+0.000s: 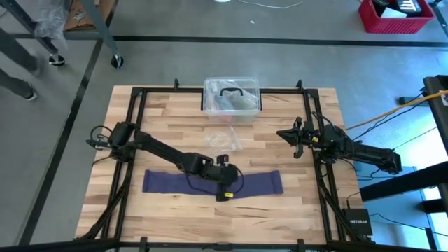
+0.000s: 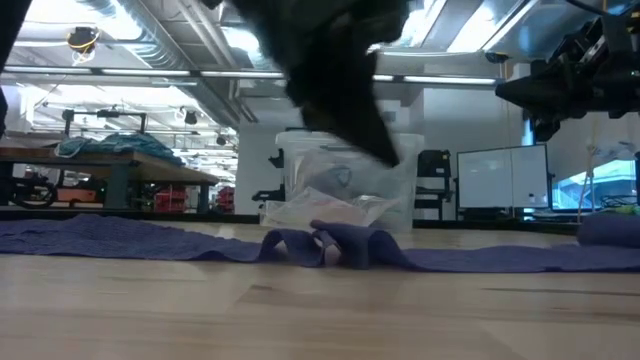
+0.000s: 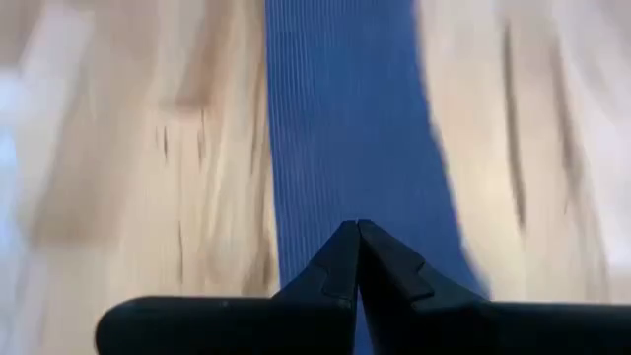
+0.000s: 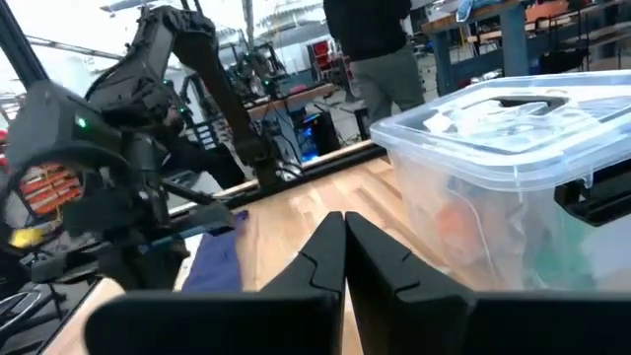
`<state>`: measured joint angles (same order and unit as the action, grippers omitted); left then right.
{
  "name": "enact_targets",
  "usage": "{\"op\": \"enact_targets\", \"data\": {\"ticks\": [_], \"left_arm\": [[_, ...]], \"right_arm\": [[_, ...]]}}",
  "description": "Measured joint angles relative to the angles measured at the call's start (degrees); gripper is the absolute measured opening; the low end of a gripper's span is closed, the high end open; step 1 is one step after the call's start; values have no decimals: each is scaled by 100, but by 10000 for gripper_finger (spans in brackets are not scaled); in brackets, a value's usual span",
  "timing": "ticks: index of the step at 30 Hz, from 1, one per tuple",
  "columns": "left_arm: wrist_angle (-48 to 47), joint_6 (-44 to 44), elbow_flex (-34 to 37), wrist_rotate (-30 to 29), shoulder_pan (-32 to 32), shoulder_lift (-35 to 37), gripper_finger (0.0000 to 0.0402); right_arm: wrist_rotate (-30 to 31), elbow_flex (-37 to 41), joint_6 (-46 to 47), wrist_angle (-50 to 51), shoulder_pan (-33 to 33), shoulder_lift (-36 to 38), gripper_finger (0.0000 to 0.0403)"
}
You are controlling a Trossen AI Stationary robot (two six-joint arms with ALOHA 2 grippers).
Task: Roll bandage
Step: Roll the blue bandage
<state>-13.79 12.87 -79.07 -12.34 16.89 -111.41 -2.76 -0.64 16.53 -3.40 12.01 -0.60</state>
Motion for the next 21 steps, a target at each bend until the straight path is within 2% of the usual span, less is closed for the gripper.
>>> {"op": "enact_targets", "data": {"ticks": [5, 8, 11, 14, 21], "left_arm": [[1400, -251, -11, -46, -75, -222, 1], [1994, -461, -2, -50, -105, -470, 1], [2395, -482, -5, -42, -150, -649, 1], [2316, -306, -9, -42, -201, -728, 1], [2354, -431, -80, -19, -313, -735, 1]], "right_arm": [[-872, -218, 299, 432, -121, -77, 13], [-949, -621, 453, 1199, -512, -247, 5], [-637, -1161, 651, 2139, -1077, -485, 5], [-241, -1586, 956, 3052, -1747, -816, 3], [368, -1804, 2260, 2956, -3352, -2044, 2]]}}
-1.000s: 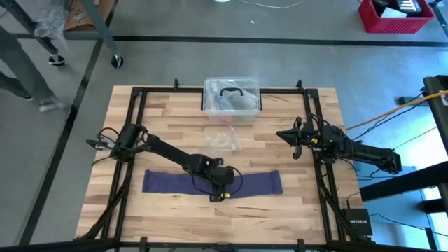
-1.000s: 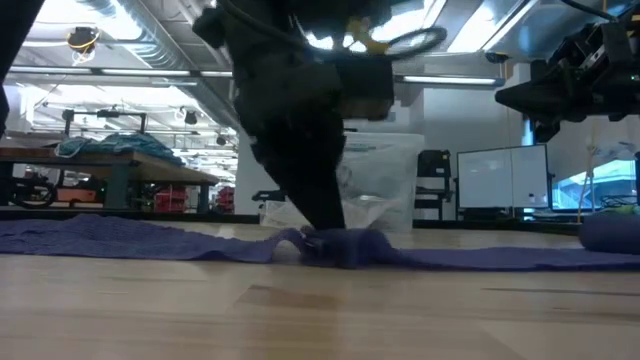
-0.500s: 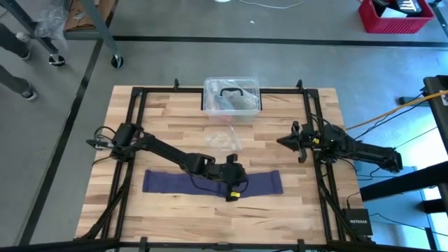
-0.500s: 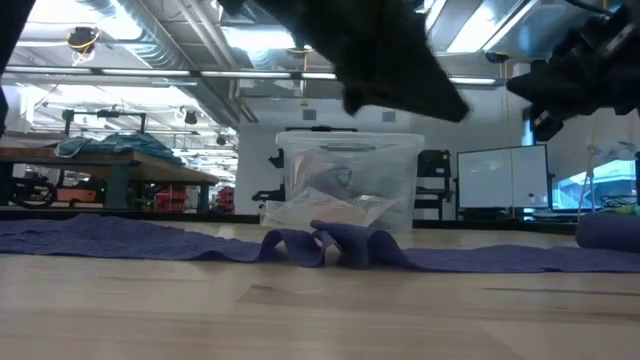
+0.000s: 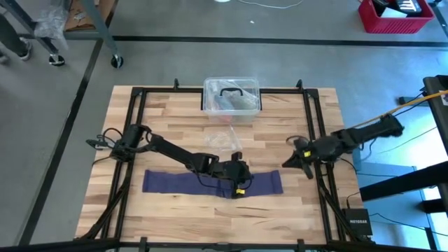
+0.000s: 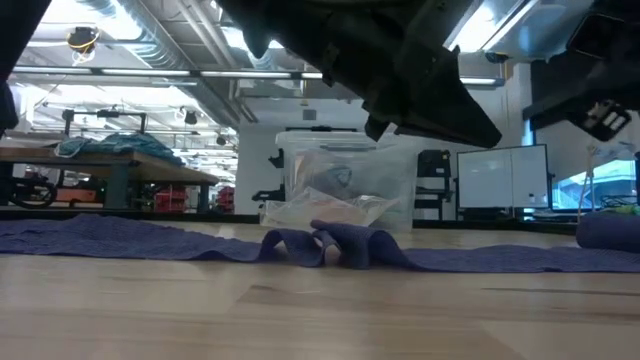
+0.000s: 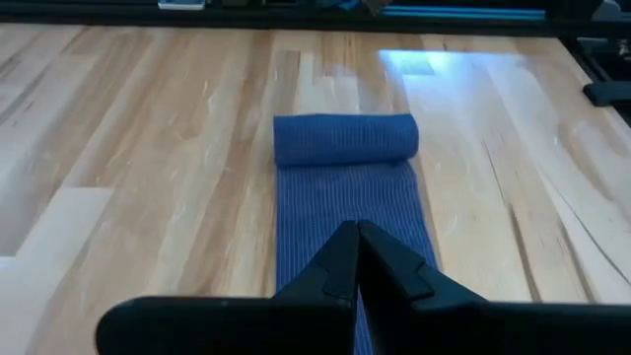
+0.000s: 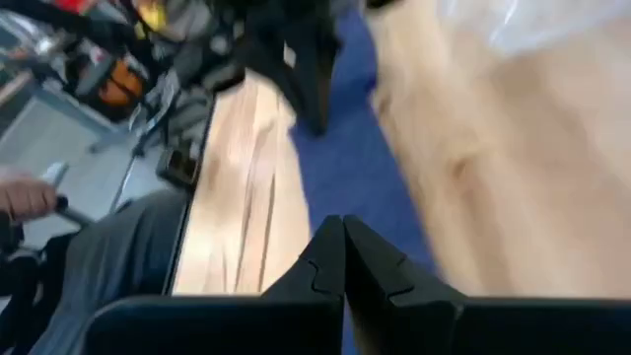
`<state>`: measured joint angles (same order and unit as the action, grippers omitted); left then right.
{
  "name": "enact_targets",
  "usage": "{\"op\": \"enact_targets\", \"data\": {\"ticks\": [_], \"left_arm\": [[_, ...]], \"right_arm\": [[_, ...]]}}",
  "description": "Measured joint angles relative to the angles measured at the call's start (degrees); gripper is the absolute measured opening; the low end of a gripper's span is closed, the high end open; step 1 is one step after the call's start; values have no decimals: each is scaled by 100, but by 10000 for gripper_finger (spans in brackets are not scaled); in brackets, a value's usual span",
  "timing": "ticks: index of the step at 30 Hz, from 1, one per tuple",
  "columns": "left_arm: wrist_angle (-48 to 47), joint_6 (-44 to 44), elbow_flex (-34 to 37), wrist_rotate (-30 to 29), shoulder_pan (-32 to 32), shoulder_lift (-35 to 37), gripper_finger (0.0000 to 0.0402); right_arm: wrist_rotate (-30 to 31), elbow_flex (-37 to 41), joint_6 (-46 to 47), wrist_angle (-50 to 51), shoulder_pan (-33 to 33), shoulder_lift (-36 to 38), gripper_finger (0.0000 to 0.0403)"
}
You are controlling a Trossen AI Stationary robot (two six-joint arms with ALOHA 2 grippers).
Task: Roll bandage
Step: Roll the blue bandage
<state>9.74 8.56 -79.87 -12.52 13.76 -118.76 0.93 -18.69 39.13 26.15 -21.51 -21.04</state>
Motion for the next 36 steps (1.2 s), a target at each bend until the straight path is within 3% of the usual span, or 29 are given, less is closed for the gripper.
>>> {"op": "enact_targets", "data": {"ticks": [8, 15, 28, 36], "left_arm": [[18, 95, -9, 184, -185, 0, 1], [58, -70, -12, 195, -210, 2, 1], [57, -125, -14, 188, -237, 4, 2], [34, -174, -14, 254, -205, 4, 4]], "right_arm": [[113, -6, 1361, -55, -1361, -1567, 7], [-160, -8, 2517, -140, -1714, -2437, 44], [-461, -8, 2996, -372, -1716, -2786, 222], [-289, -8, 3414, -361, -1714, -2786, 246]]}}
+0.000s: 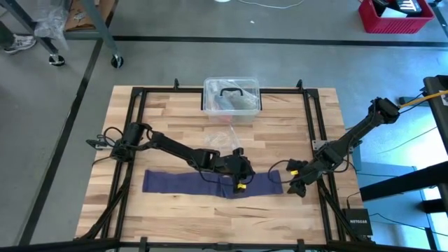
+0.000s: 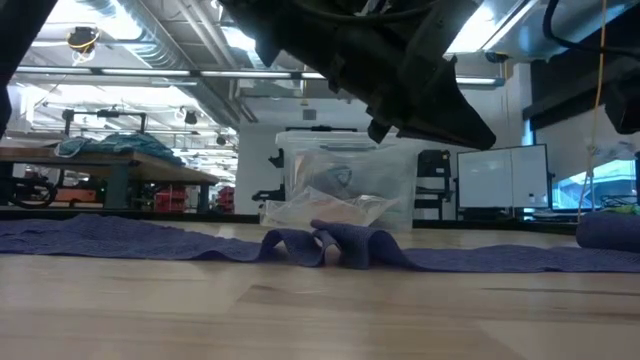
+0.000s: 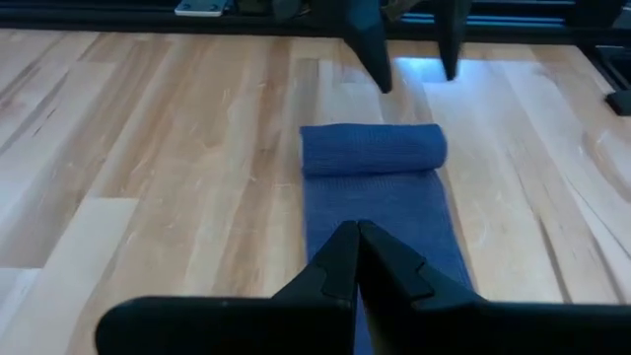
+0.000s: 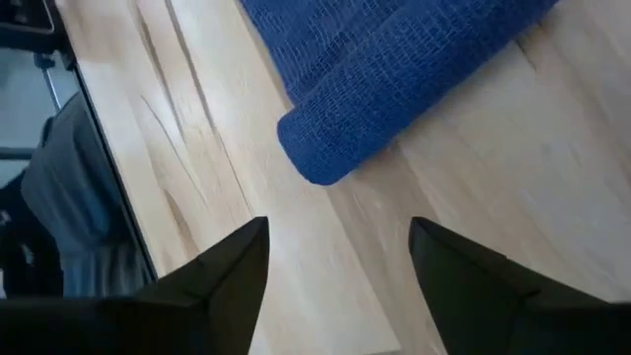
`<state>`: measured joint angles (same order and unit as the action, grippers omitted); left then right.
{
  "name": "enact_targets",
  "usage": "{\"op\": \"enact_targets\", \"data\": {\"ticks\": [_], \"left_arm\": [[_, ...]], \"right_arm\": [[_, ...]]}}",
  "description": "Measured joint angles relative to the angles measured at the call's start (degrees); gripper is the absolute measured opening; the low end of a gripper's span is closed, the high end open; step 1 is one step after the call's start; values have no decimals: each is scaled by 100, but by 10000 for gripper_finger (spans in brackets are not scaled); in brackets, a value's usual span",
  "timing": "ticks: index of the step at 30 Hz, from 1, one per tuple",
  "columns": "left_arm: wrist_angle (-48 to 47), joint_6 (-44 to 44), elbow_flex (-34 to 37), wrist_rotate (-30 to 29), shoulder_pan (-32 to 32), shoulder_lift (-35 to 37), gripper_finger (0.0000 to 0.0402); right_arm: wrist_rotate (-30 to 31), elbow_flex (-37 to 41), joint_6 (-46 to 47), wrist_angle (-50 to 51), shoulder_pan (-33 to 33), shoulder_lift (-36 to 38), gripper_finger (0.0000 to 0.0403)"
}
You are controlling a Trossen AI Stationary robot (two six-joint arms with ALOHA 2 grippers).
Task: Roll bandage
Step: Roll the blue bandage
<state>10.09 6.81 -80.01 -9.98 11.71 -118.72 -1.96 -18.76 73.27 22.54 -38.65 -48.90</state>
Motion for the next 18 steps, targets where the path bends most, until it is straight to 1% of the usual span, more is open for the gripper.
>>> {"op": "enact_targets", "data": {"ticks": [3, 6, 8, 10, 13, 16, 18], "left_arm": [[5, 33, 0, 41, 6, 2, 26], [122, 52, 0, 40, -18, 2, 62], [251, 48, 0, 39, -22, 4, 84], [280, 56, -4, 35, -25, 12, 101], [260, -71, -4, 38, -7, 17, 115], [254, -278, -4, 38, 33, 17, 117], [260, -280, -4, 38, 41, 17, 114]], "right_arm": [[246, -2, 127, -2, 4, 0, 240], [541, -2, 327, -51, 1, -18, 235], [827, -2, 463, -264, 0, -168, 231], [938, -2, 457, -577, 4, -385, 226], [938, -15, 362, -796, -43, -798, 220], [1273, -9, 538, -739, -209, -1091, 216], [1372, -12, 630, -837, -226, -1306, 214]]}}
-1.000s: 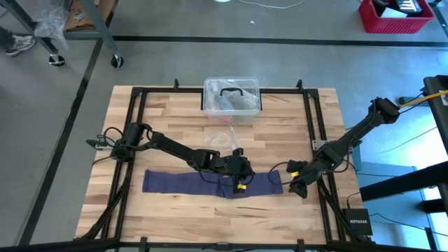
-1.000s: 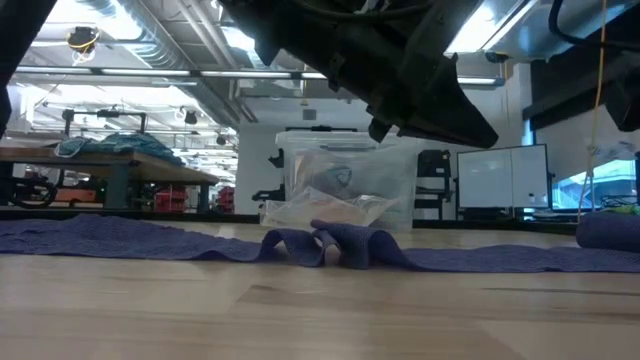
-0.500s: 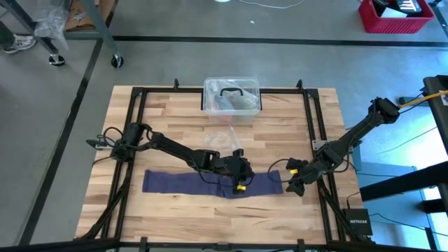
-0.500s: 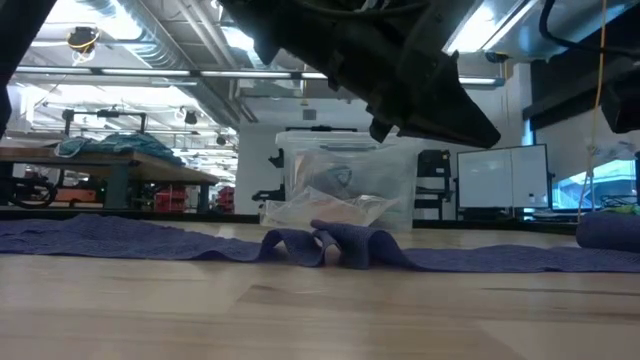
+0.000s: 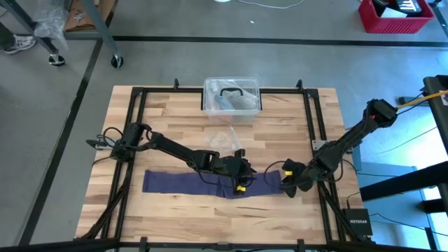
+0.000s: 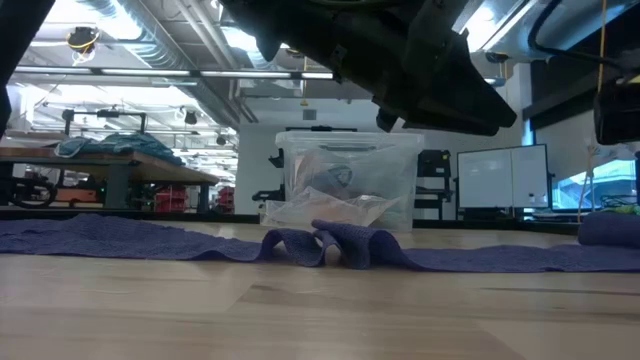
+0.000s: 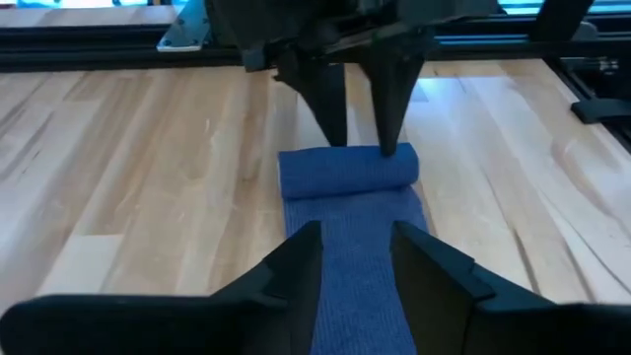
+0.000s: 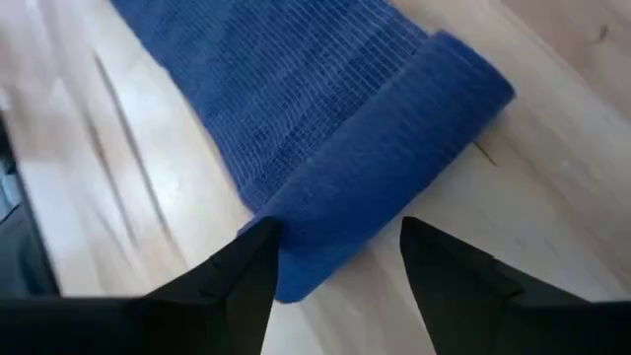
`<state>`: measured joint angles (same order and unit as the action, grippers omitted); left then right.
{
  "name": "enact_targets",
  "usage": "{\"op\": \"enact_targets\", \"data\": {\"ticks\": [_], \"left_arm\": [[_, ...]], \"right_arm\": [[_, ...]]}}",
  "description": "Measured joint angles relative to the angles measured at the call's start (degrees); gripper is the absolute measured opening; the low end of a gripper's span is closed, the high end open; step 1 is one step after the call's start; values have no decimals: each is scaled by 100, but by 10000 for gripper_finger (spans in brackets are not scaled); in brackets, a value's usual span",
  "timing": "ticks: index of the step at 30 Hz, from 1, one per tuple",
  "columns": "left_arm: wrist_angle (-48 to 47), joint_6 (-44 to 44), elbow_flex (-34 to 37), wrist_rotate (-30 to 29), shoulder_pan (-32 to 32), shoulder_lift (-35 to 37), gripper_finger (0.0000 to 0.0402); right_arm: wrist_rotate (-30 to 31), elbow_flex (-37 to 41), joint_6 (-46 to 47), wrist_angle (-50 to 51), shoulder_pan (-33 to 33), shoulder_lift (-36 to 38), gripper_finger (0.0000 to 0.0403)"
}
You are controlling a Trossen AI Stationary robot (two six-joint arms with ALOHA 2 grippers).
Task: Roll bandage
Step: Roll the blue bandage
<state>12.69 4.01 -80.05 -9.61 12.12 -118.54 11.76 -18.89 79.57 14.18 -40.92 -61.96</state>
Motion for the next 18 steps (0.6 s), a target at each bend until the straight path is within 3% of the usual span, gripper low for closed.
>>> {"op": "enact_targets", "data": {"ticks": [8, 18], "left_arm": [[0, -115, 0, 0, 26, 0, 106], [43, -98, 0, 0, 15, 0, 104]], "right_arm": [[549, -16, 2, -811, -1, -792, 214], [921, -33, -180, -864, -10, -1225, 211]]}}
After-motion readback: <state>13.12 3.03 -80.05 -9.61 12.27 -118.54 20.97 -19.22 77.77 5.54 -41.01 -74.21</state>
